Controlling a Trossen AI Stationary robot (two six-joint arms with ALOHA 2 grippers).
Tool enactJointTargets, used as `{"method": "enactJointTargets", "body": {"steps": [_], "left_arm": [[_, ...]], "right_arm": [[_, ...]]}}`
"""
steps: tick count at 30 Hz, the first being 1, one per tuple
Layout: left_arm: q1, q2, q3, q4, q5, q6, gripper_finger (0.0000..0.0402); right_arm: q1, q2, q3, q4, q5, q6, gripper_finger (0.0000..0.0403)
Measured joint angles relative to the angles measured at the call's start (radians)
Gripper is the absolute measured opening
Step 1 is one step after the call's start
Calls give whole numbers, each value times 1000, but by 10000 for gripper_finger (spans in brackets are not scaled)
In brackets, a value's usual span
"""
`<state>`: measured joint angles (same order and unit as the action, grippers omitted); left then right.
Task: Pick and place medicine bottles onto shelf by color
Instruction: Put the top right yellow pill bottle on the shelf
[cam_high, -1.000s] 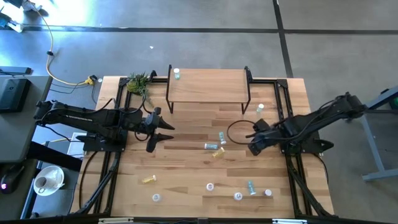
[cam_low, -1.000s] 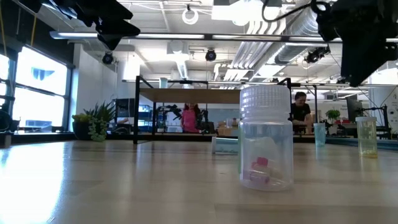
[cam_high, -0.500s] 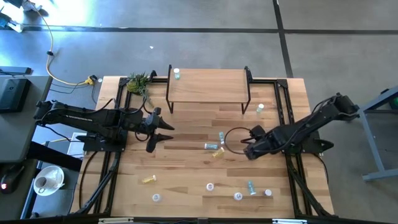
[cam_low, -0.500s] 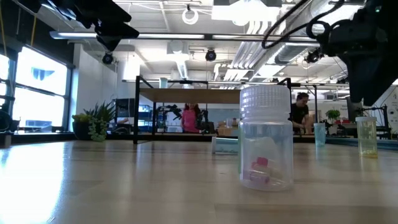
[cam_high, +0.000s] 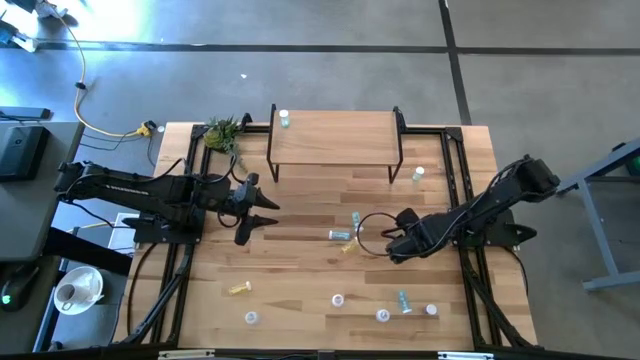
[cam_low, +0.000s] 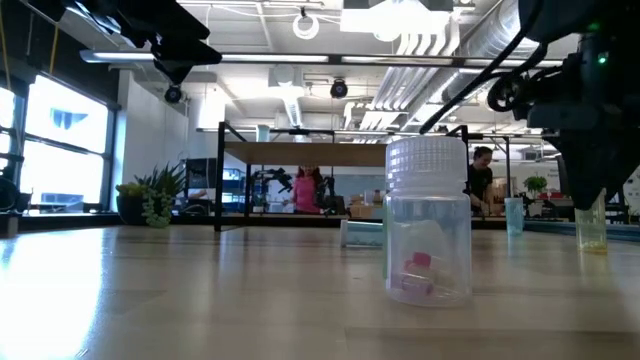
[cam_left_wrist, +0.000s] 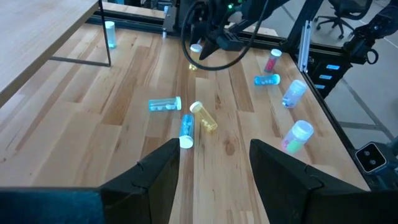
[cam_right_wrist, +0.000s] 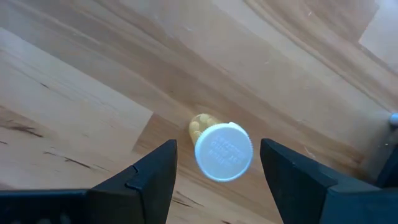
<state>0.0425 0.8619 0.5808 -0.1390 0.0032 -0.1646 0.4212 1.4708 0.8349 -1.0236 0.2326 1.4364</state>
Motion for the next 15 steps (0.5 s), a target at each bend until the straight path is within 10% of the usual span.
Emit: {"method": "enactJointTargets", "body": {"steps": [15], "left_arm": [[0, 0, 0, 0, 0, 0, 184]], "right_arm": [[0, 13, 0, 12, 1, 3, 205]]}}
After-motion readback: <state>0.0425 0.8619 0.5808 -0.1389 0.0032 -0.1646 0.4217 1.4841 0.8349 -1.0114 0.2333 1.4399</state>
